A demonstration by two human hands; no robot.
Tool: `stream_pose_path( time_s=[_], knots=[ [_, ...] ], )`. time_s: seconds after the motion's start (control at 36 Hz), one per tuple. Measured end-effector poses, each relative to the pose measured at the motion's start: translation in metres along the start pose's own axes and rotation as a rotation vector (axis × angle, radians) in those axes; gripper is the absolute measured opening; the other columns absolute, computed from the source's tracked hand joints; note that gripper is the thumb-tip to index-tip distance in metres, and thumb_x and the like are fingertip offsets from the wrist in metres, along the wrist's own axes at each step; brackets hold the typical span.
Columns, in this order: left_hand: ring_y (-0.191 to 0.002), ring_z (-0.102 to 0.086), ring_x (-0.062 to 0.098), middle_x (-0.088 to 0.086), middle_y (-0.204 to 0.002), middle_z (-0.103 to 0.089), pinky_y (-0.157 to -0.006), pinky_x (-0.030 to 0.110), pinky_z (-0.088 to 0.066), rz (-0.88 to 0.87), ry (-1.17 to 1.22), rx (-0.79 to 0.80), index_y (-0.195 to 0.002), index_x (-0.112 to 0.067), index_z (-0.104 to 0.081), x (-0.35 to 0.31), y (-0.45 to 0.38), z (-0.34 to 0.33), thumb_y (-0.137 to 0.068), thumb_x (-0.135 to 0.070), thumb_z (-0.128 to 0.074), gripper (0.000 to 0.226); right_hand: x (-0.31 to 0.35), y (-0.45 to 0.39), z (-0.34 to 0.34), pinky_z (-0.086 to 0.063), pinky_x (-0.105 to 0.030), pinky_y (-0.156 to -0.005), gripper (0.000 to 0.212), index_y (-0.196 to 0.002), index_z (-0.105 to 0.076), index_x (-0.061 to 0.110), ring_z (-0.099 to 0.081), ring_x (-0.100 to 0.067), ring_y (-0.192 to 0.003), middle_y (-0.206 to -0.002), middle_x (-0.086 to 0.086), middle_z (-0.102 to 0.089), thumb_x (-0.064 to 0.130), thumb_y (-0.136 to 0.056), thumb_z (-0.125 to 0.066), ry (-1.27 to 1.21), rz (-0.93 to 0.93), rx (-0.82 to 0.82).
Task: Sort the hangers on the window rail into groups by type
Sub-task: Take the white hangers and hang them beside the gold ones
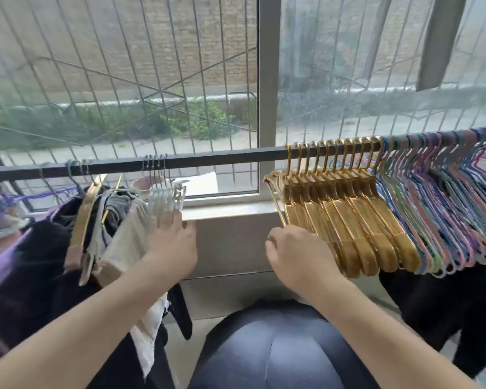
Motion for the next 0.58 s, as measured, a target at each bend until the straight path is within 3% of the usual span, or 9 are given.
stream_pose_path(
  time_s=[0.08, 0.19, 0.31, 0.42, 0.47, 0.58],
  knots=[
    [-0.155, 0.007, 0.047, 0.023, -0.168, -0.003, -0.125, 0.062, -0.003, 0.082, -0.093, 0.000, -0.161, -0.017, -0.020, 0.008, -0.001, -0.016, -0.097, -0.035, -0.049, 0.072, 0.019, 0.000, -0.014, -0.055, -0.038, -0.080, 0.028, -0.104, -0.063, 0.022, -0.063, -0.025, -0.086, -0.096, 0.002, -0.060, 0.038, -0.105, -0.039, -0.047, 0.032, 0.045],
    [-0.153, 0.011, 0.051, 0.028, -0.167, 0.008, -0.123, 0.065, 0.005, 0.166, -0.201, -0.025, -0.163, -0.014, -0.010, 0.022, -0.003, -0.021, -0.097, -0.033, -0.050, 0.080, 0.035, 0.006, -0.023, -0.054, -0.040, -0.082, 0.029, -0.104, -0.063, 0.023, -0.062, -0.026, -0.088, -0.097, 0.003, -0.059, 0.039, -0.105, -0.038, -0.097, 0.083, 0.087],
    [-0.153, 0.004, 0.049, 0.028, -0.165, 0.004, -0.121, 0.063, 0.004, 0.196, -0.218, -0.088, -0.162, -0.014, -0.009, 0.032, -0.004, -0.022, -0.096, -0.039, -0.059, 0.087, 0.030, 0.013, -0.027, -0.056, -0.040, -0.084, 0.030, -0.108, -0.065, 0.024, -0.062, -0.023, -0.090, -0.101, 0.004, -0.062, 0.037, -0.105, -0.039, -0.144, 0.100, 0.106],
    [-0.153, -0.001, 0.045, 0.023, -0.167, 0.000, -0.122, 0.060, 0.000, 0.173, -0.257, -0.105, -0.162, -0.013, -0.010, 0.036, -0.001, -0.023, -0.098, -0.029, -0.055, 0.080, 0.031, 0.017, -0.026, -0.053, -0.040, -0.088, 0.030, -0.108, -0.065, 0.022, -0.062, -0.024, -0.092, -0.102, 0.002, -0.063, 0.033, -0.105, -0.038, -0.148, 0.111, 0.129],
    [-0.153, -0.004, 0.044, 0.022, -0.168, -0.001, -0.122, 0.059, -0.004, 0.144, -0.283, -0.109, -0.162, -0.012, -0.012, 0.036, -0.001, -0.021, -0.100, -0.021, -0.051, 0.074, 0.035, 0.019, -0.028, -0.051, -0.040, -0.089, 0.031, -0.110, -0.066, 0.022, -0.062, -0.025, -0.095, -0.104, 0.002, -0.063, 0.032, -0.106, -0.037, -0.144, 0.124, 0.145],
    [-0.150, -0.013, 0.041, 0.021, -0.164, -0.010, -0.117, 0.053, -0.016, 0.124, -0.330, -0.127, -0.158, -0.015, -0.022, 0.039, 0.002, -0.016, -0.092, -0.022, -0.063, 0.078, 0.035, 0.022, -0.031, -0.050, -0.040, -0.087, 0.031, -0.109, -0.065, 0.024, -0.060, -0.027, -0.095, -0.104, 0.002, -0.062, 0.032, -0.105, -0.036, -0.151, 0.120, 0.169]
  ],
)
Point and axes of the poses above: each hand's wrist, its own y-axis away from the middle knuckle, its own z-axis out of the back of the hand, x = y × z, the point moved 10 cm from there along -y, towards the middle knuckle
